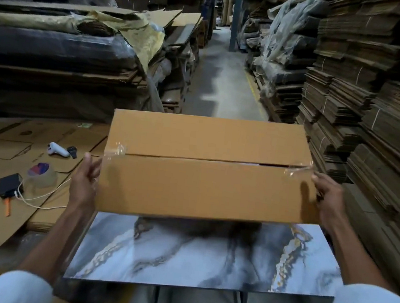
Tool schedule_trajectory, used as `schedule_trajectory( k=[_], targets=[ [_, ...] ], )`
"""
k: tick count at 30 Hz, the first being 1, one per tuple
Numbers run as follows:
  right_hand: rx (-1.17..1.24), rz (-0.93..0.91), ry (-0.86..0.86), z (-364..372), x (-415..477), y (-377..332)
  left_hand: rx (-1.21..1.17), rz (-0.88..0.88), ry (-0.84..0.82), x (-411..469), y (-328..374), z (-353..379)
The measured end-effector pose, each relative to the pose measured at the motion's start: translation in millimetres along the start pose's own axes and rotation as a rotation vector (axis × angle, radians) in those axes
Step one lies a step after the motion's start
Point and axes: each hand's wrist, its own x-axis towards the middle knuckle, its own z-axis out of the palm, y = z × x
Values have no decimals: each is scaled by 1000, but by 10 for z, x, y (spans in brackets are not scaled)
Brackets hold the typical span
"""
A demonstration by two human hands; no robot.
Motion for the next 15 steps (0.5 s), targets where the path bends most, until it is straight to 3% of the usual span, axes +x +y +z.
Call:
schedule_trajectory(
  k=[3, 7, 11, 13, 15],
  targets=[
    [-170, -13, -48, -17, 116, -195, 226, 44, -78, 70, 217, 119],
    [-448, 26, -177, 31, 151, -222, 519, -78, -112, 155, 207, 152],
    [-750, -32, -123, 198, 73, -293, 697, 39, -68, 138, 106, 177],
    [-956, -178, -7, 301, 42, -290, 756, 146, -36, 130, 61, 180],
    [-1086, -464, 7, 508, -51, -283, 818, 279, -22, 161, 6, 210]
  ],
)
